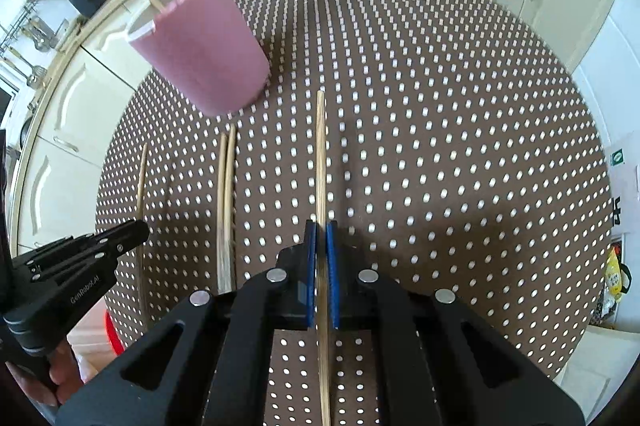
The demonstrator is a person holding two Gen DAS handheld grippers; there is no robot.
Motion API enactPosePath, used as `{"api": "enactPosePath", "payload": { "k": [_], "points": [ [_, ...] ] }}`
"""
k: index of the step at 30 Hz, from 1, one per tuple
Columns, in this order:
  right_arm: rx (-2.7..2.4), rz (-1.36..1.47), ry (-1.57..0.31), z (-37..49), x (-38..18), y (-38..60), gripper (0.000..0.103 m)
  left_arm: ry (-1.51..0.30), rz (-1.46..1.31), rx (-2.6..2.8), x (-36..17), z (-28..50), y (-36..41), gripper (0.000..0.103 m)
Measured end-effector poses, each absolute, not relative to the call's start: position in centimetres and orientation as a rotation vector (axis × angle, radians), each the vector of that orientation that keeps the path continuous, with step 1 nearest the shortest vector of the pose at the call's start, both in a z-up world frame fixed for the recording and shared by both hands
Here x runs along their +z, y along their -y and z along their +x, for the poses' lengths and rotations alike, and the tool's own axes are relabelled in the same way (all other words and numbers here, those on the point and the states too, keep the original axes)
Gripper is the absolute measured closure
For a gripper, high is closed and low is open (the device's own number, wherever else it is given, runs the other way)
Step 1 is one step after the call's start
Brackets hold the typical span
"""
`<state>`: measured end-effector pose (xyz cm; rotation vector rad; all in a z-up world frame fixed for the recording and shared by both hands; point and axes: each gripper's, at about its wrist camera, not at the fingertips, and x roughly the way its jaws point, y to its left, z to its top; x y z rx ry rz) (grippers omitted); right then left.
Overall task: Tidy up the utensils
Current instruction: 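Lift both held chopsticks upright over the pink cup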
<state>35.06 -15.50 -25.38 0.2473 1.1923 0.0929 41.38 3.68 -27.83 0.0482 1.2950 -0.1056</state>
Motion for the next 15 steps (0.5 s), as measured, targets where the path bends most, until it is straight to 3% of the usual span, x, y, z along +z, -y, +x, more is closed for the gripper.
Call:
{"api": "enactPosePath", "payload": {
  "k": [15],
  "points": [
    [0.137, 0.249, -1.019, 34.8, -19.8, 15.5, 0.099, -1.146, -0.025, -0.093, -20.9, 39.5, -3.9, 0.096]
  ]
}}
